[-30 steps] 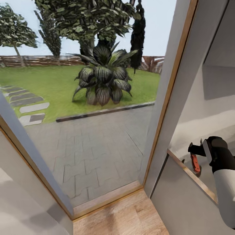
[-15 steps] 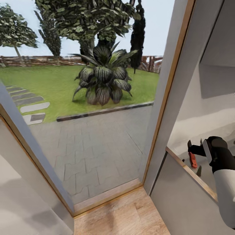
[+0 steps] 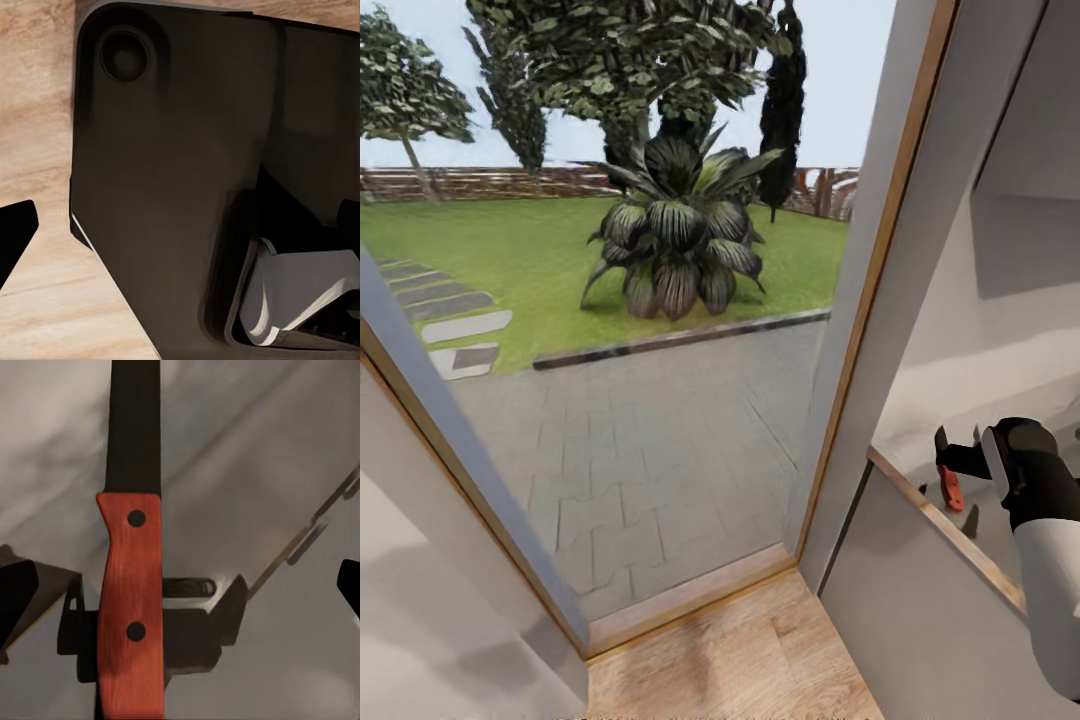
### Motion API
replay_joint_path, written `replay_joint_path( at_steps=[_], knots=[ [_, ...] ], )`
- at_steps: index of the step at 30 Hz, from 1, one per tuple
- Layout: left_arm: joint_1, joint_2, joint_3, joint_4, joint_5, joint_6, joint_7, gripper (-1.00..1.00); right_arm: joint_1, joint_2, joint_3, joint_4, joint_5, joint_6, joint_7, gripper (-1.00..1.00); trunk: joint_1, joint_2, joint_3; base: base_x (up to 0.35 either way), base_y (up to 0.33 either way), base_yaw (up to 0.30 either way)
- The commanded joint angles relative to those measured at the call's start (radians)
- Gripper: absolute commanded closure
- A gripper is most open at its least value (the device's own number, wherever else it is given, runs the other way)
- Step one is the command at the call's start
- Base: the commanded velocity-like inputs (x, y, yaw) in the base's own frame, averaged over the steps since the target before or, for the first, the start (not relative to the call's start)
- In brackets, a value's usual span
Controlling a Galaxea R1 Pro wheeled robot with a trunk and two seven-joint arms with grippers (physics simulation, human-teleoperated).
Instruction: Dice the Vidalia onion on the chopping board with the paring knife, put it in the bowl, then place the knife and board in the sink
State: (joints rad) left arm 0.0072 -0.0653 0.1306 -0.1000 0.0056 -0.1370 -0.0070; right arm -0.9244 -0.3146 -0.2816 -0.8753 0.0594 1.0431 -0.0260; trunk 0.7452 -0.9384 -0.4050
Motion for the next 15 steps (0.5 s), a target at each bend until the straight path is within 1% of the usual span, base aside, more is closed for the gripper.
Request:
replay_joint_path(
  at_steps=[1,15],
  knots=[
    [0.0,-0.001,0.006,-0.002,0.001,-0.001,-0.001,-1.0,-0.001,0.0,-0.001,-0.001,0.005,0.004,0.003,-1.0,0.0,-0.001,-0.001,-0.023,0.0,0.0],
    [0.0,-0.001,0.008,-0.002,0.001,-0.001,-0.001,-1.0,-0.001,0.0,-0.001,-0.001,0.006,0.004,0.003,-1.0,0.0,-0.001,-0.002,-0.009,0.004,0.0]
  ],
)
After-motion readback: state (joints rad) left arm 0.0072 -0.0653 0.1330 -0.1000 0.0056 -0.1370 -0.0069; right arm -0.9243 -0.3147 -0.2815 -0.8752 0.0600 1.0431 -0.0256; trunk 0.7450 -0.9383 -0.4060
